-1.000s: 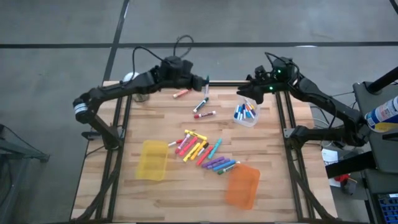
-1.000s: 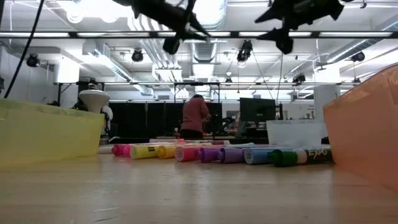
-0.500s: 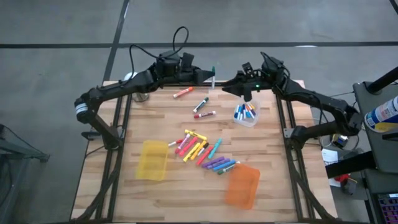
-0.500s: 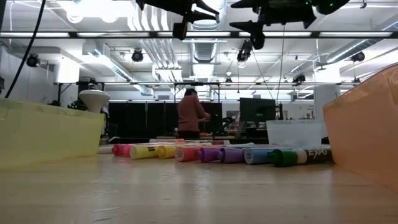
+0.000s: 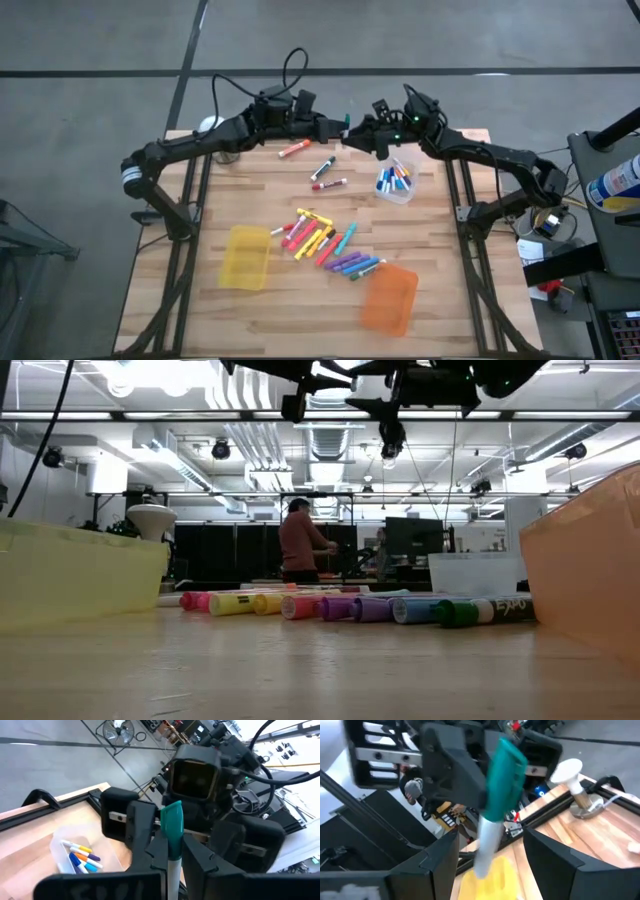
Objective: Pick & Place Markers
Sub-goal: Put the small green highlighter pen into the transparent bin
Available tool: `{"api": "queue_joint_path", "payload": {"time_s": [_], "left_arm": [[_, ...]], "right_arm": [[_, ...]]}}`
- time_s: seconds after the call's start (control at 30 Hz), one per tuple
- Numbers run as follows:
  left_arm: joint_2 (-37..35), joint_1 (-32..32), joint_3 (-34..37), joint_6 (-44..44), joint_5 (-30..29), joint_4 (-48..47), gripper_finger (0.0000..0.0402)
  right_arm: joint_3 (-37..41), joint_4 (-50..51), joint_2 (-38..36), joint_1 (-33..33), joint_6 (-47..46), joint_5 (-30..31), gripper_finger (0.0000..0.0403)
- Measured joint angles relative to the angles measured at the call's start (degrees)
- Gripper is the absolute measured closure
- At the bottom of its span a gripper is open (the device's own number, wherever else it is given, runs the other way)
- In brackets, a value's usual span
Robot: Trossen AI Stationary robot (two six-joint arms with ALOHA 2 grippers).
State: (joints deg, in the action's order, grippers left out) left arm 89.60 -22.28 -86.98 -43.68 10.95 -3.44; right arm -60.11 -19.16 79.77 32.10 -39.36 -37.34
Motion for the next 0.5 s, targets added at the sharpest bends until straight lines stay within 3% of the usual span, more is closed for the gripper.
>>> {"api": "queue_joint_path", "payload": {"time_s": [0.27,0.5], "left_arm": [[0.0,0.1,0.0,-0.1,0.5,0.0,0.0376],[0.0,0.1,0.0,0.1,0.6,0.3,0.0375]], "right_arm": [[-1.4,0.8,-0.3,0.0,2.2,-1.3,0.0221],[-1.4,1.1,-0.1,-0.4,2.5,-1.8,0.033]]}}
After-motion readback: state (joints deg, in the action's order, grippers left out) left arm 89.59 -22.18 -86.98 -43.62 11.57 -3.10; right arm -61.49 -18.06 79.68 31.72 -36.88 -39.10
